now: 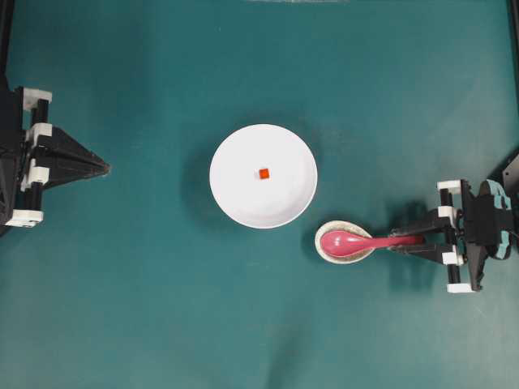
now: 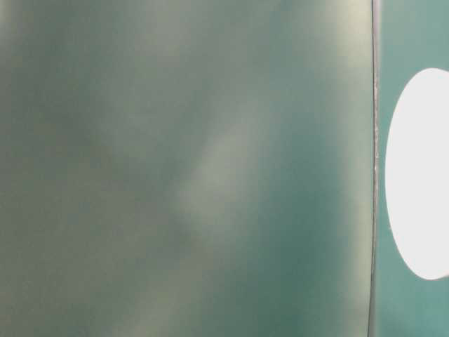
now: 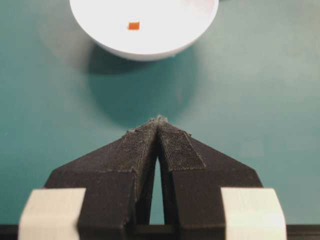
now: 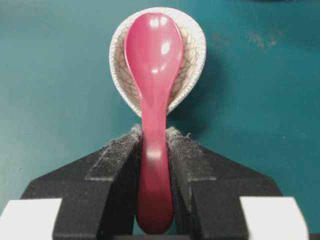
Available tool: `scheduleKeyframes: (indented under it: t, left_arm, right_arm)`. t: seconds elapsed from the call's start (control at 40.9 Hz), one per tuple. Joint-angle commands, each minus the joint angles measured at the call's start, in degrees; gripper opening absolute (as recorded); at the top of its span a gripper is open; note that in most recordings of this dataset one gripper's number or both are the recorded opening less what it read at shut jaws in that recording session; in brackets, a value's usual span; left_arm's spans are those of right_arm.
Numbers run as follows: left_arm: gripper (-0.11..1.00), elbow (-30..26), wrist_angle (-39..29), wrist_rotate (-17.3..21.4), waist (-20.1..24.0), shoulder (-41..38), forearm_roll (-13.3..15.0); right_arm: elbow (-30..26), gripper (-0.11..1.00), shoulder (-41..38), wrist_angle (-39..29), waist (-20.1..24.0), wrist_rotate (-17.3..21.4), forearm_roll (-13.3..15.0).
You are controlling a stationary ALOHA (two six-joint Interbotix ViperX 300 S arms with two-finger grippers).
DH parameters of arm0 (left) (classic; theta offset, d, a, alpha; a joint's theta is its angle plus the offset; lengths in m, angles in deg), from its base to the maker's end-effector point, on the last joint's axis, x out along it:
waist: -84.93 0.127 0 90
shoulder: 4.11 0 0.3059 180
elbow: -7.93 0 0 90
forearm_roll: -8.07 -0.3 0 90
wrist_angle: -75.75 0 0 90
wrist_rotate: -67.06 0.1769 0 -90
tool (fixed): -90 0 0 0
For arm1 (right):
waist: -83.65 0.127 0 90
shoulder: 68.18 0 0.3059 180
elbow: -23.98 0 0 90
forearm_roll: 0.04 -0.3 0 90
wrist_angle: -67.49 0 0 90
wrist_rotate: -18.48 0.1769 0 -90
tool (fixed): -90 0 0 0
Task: Grip the spoon and scoop the red block from the bowl with right arm.
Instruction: 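Lift the pink spoon off the rest and swing it over the bowl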
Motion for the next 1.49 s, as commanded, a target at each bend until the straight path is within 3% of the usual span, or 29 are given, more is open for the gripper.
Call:
scheduleKeyframes:
  t: [0.0, 0.294, 0.563, 0.71, 0.979, 1.151, 1.469]
  left_arm:
    - [-0.01, -1.6, 0.0, 0.1, 0.4, -0.3, -0.1]
    - [-0.01, -1.6, -0.8, 0.1, 0.6, -0.4, -0.1]
    - [-0.01, -1.6, -0.9, 0.2, 1.3, -0.4, -0.3]
    - [-0.01, -1.6, -1.0, 0.2, 1.4, -0.4, -0.3]
    - [-0.01, -1.6, -1.9, 0.2, 1.8, -0.3, -0.3]
    - [-0.01, -1.6, -2.2, 0.2, 1.8, -0.3, -0.3]
    - [-0.01, -1.5, -2.3, 0.2, 2.0, -0.3, -0.3]
  right_arm:
    - [-0.5, 0.24, 1.8, 0.3, 0.1, -0.1, -0.1]
    - [0.1, 0.24, 9.2, -4.1, 0.0, -1.5, -0.1]
    - [-1.1, 0.24, 20.7, -13.7, -3.6, -9.8, -0.1]
    - [-2.6, 0.24, 27.6, -21.3, -7.9, -14.8, -0.1]
    - [-7.4, 0.24, 40.9, -41.0, -18.4, -24.3, 0.0]
    - [-11.3, 0.24, 46.7, -51.8, -24.8, -28.5, 0.1]
    - [-18.1, 0.24, 50.2, -63.7, -35.9, -30.4, 1.0]
